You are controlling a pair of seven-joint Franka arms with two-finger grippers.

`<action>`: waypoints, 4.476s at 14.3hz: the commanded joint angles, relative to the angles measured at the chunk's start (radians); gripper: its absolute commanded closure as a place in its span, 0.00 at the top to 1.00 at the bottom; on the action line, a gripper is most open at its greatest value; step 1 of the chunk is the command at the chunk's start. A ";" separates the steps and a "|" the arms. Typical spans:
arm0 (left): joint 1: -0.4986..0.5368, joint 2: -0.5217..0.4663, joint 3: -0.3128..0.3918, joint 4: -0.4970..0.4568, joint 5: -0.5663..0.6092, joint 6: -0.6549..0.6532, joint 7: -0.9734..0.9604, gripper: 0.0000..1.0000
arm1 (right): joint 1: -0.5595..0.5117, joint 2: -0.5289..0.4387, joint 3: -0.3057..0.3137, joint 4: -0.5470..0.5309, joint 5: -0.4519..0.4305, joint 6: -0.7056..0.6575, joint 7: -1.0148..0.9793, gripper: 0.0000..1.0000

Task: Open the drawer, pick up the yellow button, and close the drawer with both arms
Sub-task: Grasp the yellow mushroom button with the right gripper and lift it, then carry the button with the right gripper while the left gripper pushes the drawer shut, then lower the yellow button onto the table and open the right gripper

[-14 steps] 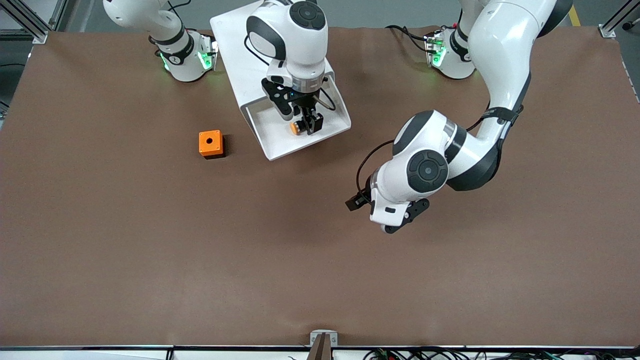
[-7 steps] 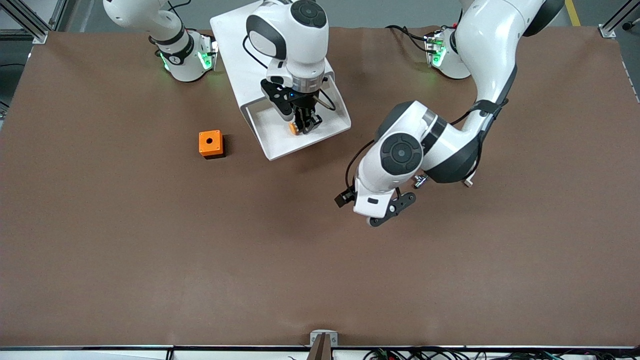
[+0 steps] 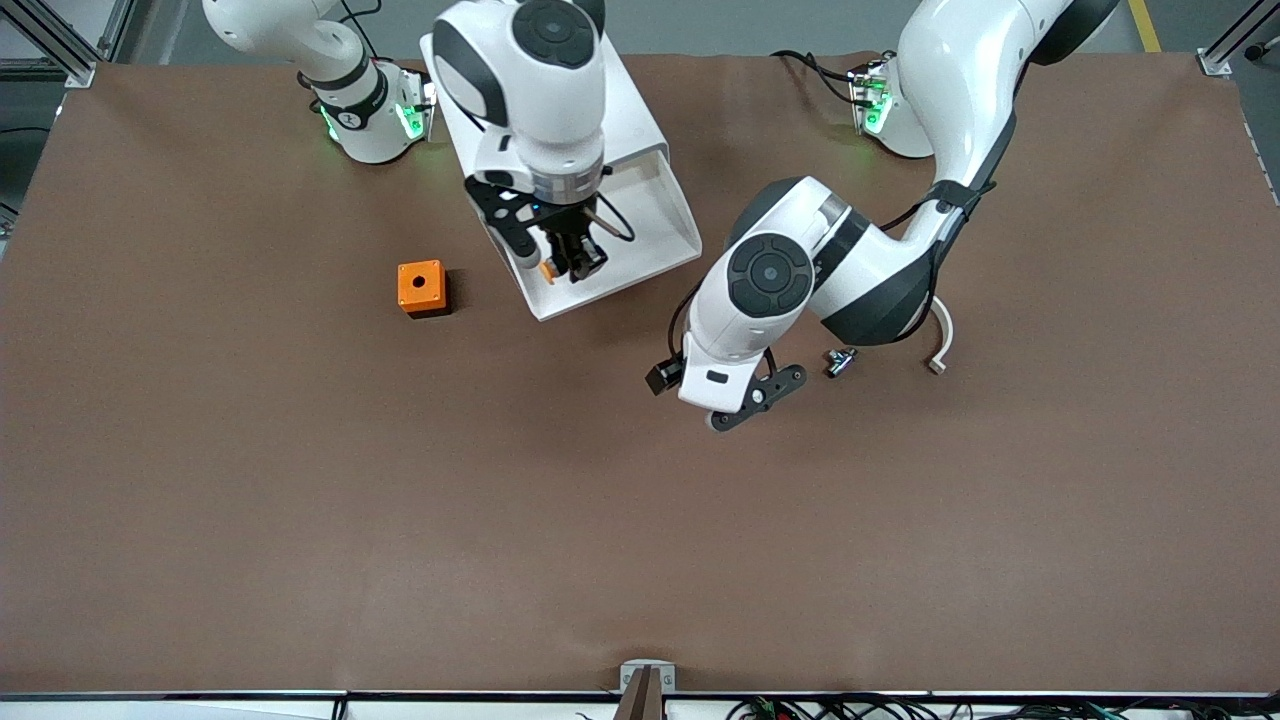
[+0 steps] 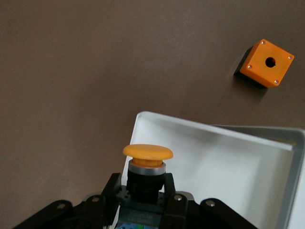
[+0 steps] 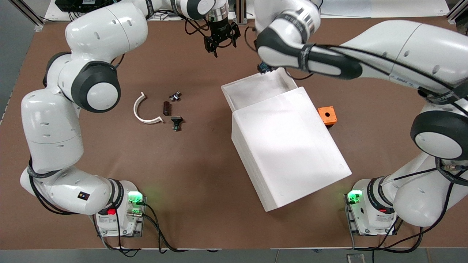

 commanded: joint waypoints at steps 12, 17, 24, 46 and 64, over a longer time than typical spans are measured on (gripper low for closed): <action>-0.134 -0.023 -0.005 -0.069 0.053 0.011 -0.005 1.00 | -0.520 -0.071 0.009 0.002 0.094 -0.085 -1.007 0.00; -0.168 -0.018 -0.008 -0.075 0.045 0.011 -0.006 1.00 | -0.687 -0.011 0.010 -0.009 0.094 -0.010 -1.336 0.00; -0.213 -0.015 -0.010 -0.094 -0.065 0.008 -0.011 1.00 | -0.810 0.120 0.009 -0.021 0.094 0.137 -1.697 0.00; -0.276 0.010 -0.015 -0.167 -0.484 0.006 -0.014 1.00 | -0.966 0.415 0.018 -0.213 0.095 0.737 -1.972 0.05; -0.129 -0.085 0.001 -0.187 -0.314 0.020 0.243 1.00 | -0.844 0.058 0.020 -0.203 0.098 0.323 -1.759 1.00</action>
